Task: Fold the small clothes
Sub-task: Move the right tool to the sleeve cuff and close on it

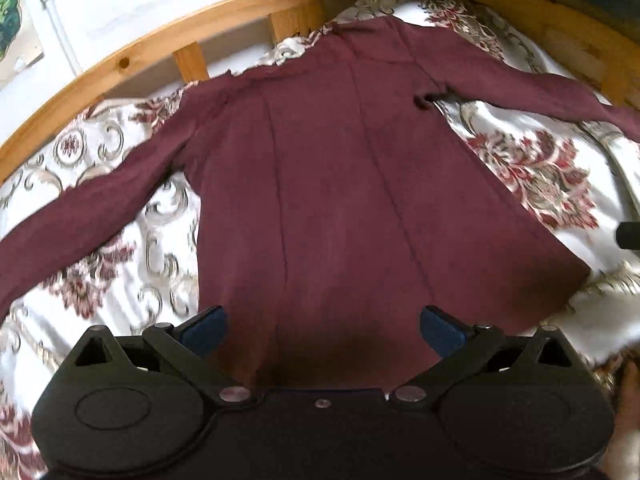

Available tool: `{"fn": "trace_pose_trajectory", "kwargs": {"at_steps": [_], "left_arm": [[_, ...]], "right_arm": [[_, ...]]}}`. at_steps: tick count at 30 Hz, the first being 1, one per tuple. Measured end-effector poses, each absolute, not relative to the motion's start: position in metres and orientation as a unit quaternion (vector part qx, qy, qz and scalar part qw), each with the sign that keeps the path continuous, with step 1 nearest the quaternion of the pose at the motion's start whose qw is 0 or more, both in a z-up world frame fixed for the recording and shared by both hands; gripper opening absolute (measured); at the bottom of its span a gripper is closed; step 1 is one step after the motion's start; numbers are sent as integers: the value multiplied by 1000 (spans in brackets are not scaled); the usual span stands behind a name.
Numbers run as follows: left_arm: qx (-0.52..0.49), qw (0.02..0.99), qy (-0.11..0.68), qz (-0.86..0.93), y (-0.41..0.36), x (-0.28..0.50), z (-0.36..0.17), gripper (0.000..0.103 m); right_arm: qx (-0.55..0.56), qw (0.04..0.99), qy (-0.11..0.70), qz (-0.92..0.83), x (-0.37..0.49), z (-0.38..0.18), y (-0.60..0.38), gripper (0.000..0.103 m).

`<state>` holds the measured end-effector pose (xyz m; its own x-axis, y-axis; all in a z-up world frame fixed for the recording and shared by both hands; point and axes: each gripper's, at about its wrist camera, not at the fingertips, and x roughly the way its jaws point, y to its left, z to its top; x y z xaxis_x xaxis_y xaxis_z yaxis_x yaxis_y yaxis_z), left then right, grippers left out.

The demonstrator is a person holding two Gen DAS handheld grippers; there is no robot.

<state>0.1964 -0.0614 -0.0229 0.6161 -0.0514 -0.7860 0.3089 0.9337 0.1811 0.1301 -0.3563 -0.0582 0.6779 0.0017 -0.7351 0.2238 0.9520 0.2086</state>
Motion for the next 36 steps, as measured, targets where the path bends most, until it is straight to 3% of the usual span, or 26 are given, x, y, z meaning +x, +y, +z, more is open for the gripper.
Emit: {"fn": "trace_pose_trajectory", "kwargs": {"at_steps": [11,18,25,36], "left_arm": [[149,895,410,-93,-68,243,-53,102],[109,893,430,-71,-53,255,-74,102],[89,890,443,-59,-42,259,-79,102],[101,887,447,-50,-45,258,-83,102]], "right_arm": [[94,899,413,-109,171,-64,-371,103],[81,915,361,-161,202,-70,-407,103],[100,931,296,-189,211,-68,-432,103],[190,919,276,-210,206,-80,-469,103]]}}
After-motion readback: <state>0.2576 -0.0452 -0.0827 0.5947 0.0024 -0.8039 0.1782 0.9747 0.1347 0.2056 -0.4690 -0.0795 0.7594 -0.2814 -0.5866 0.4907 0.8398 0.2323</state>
